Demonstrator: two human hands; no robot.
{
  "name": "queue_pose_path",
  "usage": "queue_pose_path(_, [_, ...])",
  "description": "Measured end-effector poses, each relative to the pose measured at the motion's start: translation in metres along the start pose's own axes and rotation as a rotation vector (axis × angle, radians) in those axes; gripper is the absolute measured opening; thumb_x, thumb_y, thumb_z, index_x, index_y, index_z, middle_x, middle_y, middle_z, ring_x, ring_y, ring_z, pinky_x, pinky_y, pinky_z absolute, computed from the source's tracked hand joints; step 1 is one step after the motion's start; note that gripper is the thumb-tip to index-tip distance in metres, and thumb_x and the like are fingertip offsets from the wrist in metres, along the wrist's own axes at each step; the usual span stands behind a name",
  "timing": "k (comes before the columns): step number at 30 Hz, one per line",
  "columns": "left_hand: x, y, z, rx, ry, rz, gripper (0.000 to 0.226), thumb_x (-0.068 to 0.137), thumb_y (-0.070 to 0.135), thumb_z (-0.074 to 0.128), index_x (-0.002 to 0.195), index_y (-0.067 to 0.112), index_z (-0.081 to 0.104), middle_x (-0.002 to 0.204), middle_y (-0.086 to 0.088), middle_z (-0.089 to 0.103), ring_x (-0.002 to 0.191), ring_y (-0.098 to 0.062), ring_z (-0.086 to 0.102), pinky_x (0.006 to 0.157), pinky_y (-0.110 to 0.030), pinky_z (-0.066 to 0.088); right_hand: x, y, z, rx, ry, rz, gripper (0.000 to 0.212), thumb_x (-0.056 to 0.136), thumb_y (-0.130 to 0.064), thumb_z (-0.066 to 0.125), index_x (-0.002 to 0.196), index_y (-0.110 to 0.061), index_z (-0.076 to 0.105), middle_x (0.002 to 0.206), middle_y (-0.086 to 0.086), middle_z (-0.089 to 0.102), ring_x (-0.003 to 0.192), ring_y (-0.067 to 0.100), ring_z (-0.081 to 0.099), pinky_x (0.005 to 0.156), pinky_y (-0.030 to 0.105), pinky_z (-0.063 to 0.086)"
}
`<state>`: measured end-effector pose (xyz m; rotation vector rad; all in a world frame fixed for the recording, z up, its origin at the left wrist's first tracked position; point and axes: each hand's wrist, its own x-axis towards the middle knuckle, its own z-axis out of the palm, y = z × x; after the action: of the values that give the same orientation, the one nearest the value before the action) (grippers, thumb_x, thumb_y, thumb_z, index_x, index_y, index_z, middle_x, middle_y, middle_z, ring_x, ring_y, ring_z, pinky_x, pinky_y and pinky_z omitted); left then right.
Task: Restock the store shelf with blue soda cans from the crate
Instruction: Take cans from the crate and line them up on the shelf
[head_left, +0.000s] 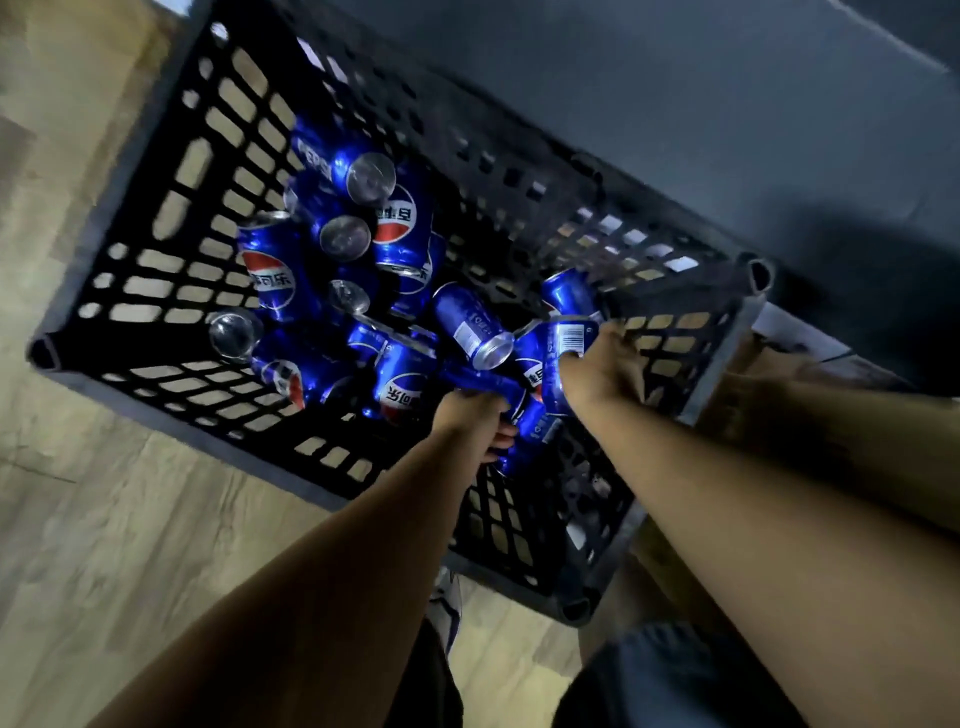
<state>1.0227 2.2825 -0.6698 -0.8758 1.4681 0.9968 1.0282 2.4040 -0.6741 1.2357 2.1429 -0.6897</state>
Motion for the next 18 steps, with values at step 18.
queue_pose_path(18, [0.087,-0.038,0.02,-0.132,0.024,-0.052,0.02,0.093,0.011,0.049,0.075,0.009,0.057,0.055,-0.006,0.059,0.039,-0.014,0.054,0.05,-0.024,0.041,0.085,0.004,0.054,-0.05,0.112,-0.045,0.075,0.08,-0.045,0.068,0.132,-0.009,0.029,0.138,0.014,0.038,0.121,0.034,0.047,0.084,0.04,0.045])
